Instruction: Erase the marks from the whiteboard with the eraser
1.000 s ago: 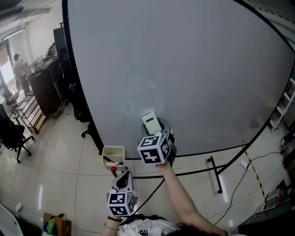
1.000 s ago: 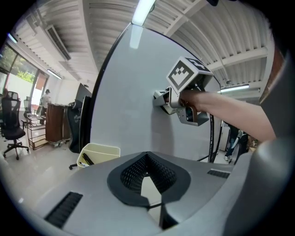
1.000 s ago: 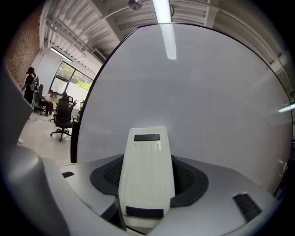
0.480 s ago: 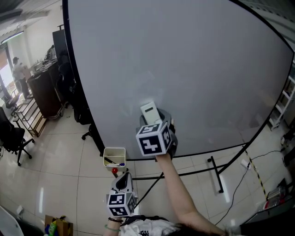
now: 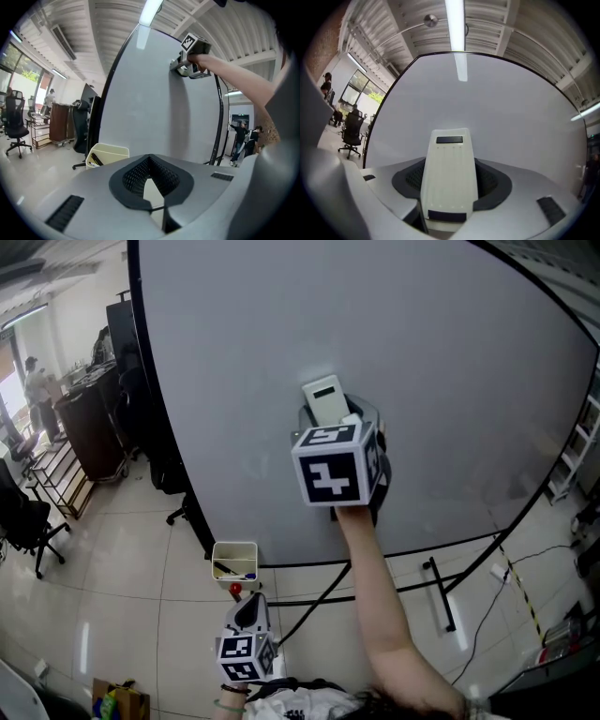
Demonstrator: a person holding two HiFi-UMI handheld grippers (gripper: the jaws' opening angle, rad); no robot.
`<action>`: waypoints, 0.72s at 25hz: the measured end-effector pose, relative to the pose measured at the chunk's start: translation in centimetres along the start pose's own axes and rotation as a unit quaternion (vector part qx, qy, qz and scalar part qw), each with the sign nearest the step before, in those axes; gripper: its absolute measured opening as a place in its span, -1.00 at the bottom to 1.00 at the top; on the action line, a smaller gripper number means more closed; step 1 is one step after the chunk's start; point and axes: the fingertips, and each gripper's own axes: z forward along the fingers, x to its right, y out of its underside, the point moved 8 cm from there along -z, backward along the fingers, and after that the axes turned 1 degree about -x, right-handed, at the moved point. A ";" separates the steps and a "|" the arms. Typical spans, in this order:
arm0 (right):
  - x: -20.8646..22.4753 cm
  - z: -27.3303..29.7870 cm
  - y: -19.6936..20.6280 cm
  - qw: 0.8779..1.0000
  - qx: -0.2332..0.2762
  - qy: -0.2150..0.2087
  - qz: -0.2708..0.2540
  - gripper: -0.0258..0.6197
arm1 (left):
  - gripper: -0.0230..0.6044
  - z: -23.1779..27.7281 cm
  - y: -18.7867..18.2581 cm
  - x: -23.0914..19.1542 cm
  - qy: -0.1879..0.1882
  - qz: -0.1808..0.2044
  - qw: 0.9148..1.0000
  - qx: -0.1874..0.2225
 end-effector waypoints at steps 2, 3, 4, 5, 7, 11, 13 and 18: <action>-1.5 0.0 2.5 1.000 -0.025 -0.012 -0.009 -0.06 | -0.94 0.2 0.1 0.1 0.003 -0.002 1.000 0.001; -3.0 0.1 5.0 0.998 -0.048 -0.022 -0.021 -0.06 | -0.94 0.2 0.1 0.2 0.004 -0.002 1.000 -0.001; -4.7 0.3 7.8 0.996 -0.074 -0.035 -0.032 -0.06 | -0.94 0.3 -0.1 0.1 0.005 -0.002 1.000 -0.002; -6.2 0.7 10.5 0.993 -0.098 -0.049 -0.040 -0.06 | -0.94 0.5 -0.2 0.1 0.007 -0.001 1.000 -0.003; -7.9 1.1 13.7 0.988 -0.129 -0.070 -0.050 -0.06 | -0.94 0.7 -0.1 0.0 0.012 0.001 1.000 0.000; -5.8 0.5 8.4 0.991 -0.100 -0.080 -0.031 -0.07 | -0.94 0.2 0.2 0.1 0.009 0.001 1.000 -0.003; -4.0 0.2 3.9 0.994 -0.073 -0.081 -0.011 -0.07 | -0.94 0.2 0.0 0.3 0.007 0.001 1.000 -0.005; -4.8 0.3 3.8 0.995 -0.065 -0.024 -0.067 -0.06 | -0.94 0.7 0.1 0.6 0.014 0.001 1.000 -0.004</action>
